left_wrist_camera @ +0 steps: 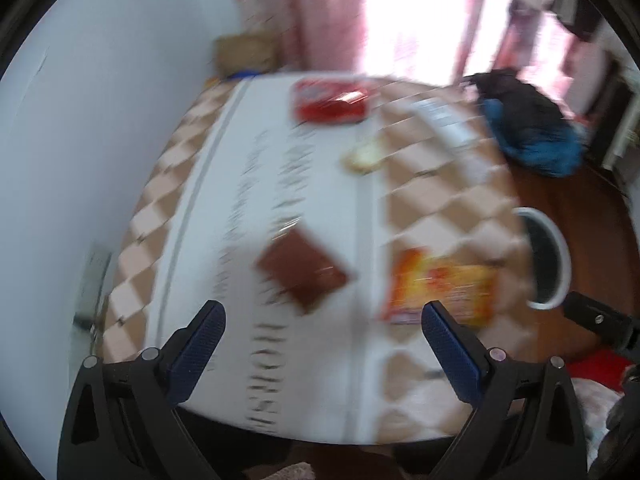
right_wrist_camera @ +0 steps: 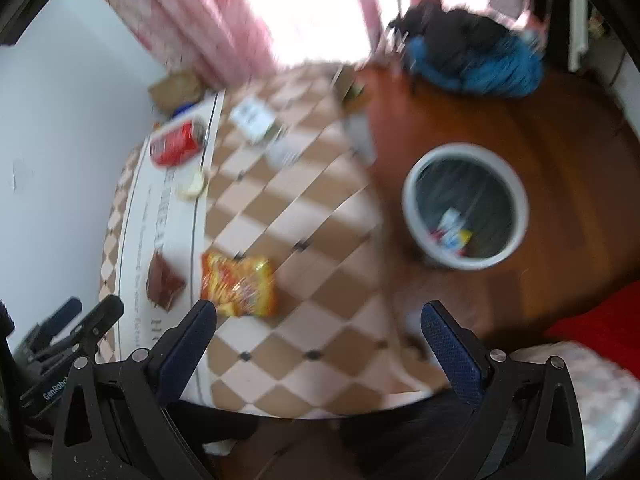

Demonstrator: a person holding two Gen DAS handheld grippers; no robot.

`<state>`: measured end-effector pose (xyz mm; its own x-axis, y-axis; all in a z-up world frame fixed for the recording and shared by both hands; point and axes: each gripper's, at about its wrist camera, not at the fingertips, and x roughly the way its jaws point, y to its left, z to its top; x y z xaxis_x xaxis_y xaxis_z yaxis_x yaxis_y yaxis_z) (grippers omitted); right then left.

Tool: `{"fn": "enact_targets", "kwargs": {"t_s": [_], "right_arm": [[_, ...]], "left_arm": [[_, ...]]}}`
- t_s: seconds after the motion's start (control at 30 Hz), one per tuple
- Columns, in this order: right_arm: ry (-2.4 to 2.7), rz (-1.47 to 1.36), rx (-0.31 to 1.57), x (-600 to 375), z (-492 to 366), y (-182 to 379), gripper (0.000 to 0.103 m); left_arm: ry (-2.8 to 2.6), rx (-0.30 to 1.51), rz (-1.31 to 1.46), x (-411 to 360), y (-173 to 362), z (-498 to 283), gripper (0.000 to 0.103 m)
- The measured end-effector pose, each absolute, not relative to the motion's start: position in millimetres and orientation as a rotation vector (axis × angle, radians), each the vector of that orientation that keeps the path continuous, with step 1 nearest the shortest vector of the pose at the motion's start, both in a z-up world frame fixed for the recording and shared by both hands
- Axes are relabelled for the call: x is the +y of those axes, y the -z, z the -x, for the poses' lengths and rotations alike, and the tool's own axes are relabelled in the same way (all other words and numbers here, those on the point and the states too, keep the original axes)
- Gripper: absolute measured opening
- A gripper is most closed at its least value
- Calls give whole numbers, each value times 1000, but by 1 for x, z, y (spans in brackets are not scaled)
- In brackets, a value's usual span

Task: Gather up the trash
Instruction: 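Grasp the brown wrapper with the left tool while the right tool grasps the orange chip bag, then carry the brown wrapper and orange chip bag over the white bin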

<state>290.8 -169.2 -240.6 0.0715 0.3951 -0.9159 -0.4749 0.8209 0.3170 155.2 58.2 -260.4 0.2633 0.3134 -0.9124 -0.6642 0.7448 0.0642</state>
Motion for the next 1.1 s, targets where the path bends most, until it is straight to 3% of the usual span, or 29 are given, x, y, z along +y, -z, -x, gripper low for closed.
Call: {"fn": "enact_targets", "kwargs": {"t_s": [0.23, 0.5, 0.57, 0.6, 0.67, 0.73, 0.8, 0.83, 0.87, 1.1], "right_arm": [[-634, 61, 1455, -101, -277, 304, 103], [-598, 188, 1383, -46, -265, 326, 103], [-578, 238, 1362, -40, -262, 330, 94], [-562, 269, 1353, -38, -260, 332, 75], [-555, 306, 1317, -36, -257, 331, 64], [-557, 327, 1290, -37, -254, 330, 49], [-560, 326, 1275, -40, -255, 329, 40], [-566, 317, 1273, -42, -256, 328, 38], [-562, 317, 1273, -44, -257, 328, 38], [-545, 287, 1279, -62, -264, 326, 37]], "left_arm": [[-755, 1170, 500, 119, 302, -120, 100], [-638, 1176, 706, 144, 331, -138, 99], [-620, 1181, 717, 144, 334, -148, 98], [-616, 1182, 711, 143, 334, -154, 96], [-619, 1193, 689, 141, 335, -164, 84], [-630, 1207, 654, 138, 338, -173, 82], [-646, 1224, 608, 135, 342, -179, 73], [-649, 1232, 597, 134, 344, -181, 61], [-654, 1242, 584, 133, 346, -182, 58], [-679, 1212, 537, 126, 348, -171, 48]]}}
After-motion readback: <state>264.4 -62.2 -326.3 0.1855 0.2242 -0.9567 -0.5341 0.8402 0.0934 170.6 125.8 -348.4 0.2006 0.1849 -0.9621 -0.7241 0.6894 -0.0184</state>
